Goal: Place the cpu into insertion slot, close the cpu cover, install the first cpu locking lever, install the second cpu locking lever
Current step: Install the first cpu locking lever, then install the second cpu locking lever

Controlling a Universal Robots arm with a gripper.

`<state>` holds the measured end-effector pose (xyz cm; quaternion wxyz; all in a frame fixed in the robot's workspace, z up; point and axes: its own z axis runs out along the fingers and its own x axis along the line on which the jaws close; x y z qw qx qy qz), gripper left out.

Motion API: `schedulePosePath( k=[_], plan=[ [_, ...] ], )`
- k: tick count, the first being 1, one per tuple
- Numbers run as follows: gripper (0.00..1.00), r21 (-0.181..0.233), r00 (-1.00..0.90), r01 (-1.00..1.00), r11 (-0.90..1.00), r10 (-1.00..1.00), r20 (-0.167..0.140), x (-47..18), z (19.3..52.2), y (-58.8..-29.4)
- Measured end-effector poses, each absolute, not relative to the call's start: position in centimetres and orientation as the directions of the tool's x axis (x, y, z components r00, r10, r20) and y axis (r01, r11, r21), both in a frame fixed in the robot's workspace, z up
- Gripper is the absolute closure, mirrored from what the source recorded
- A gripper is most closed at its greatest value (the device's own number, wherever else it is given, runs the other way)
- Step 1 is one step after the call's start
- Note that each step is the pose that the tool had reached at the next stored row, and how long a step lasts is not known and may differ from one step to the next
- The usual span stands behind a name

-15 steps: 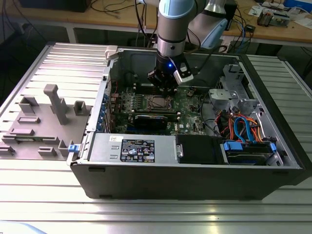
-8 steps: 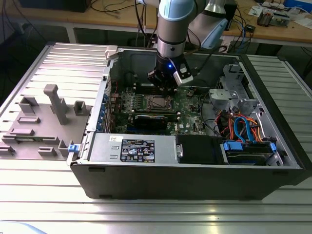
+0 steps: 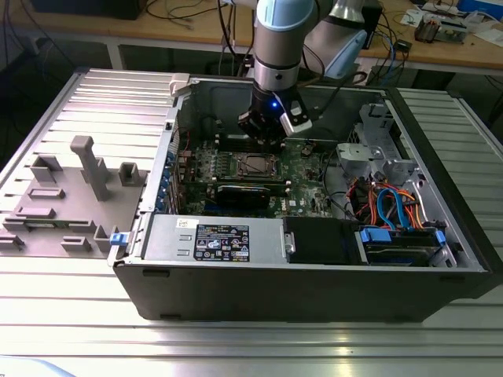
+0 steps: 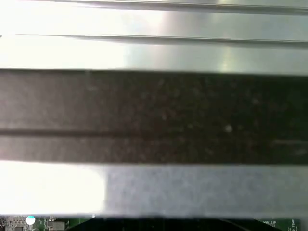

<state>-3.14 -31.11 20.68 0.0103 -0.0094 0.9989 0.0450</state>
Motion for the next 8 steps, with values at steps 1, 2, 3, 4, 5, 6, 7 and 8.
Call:
schedulePosePath(
  k=[1,2,3,4,5,6,7,8],
  plan=[
    [0.89,0.090,-1.000,-0.020,0.996,-0.018,-0.021,-3.14,20.67,-31.36],
    [0.89,0.090,-1.000,-0.020,0.996,-0.018,-0.022,-3.14,20.67,-31.44],
    [0.89,0.090,-1.000,-0.020,0.996,-0.018,-0.022,-3.14,20.67,-31.44],
    [0.89,0.090,-1.000,-0.020,0.996,-0.018,-0.021,-3.14,20.67,-31.45],
    [0.89,0.090,-1.000,-0.020,0.996,-0.018,-0.022,-3.14,20.67,-31.52],
    [0.89,0.090,-1.000,-0.020,0.996,-0.018,-0.021,-3.14,20.67,-31.59],
    [0.89,0.090,-1.000,-0.020,0.996,-0.018,-0.021,-3.14,20.67,-31.59],
    [0.89,0.090,-1.000,-0.020,0.996,-0.018,-0.021,-3.14,20.67,-31.60]
  ],
)
